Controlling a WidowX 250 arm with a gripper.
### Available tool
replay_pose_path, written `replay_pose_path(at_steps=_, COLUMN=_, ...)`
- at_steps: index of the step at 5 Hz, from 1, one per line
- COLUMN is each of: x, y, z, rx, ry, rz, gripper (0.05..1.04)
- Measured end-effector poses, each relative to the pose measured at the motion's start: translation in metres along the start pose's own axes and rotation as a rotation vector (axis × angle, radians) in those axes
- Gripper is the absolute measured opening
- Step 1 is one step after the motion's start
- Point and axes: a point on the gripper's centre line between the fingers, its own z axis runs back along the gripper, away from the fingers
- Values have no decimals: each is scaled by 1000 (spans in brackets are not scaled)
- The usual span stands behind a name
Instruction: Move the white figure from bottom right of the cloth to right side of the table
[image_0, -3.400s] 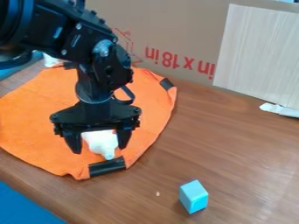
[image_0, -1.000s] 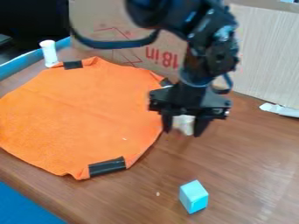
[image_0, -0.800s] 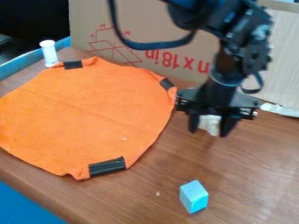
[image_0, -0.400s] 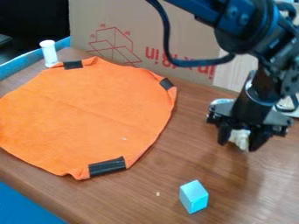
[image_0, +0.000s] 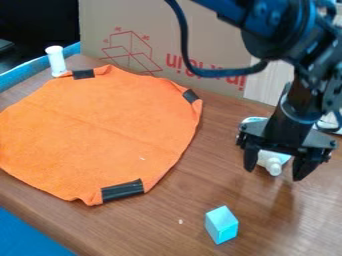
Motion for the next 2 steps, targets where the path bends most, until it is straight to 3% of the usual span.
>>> replay_pose_path(at_steps=1, x=4, y=9, z=29, rx=-47, ry=46, rz=-21, gripper=1000)
replay_pose_path(at_steps=2, x=3, y=37, z=46, rx=-2, ry=234, rz=-123, gripper=1001)
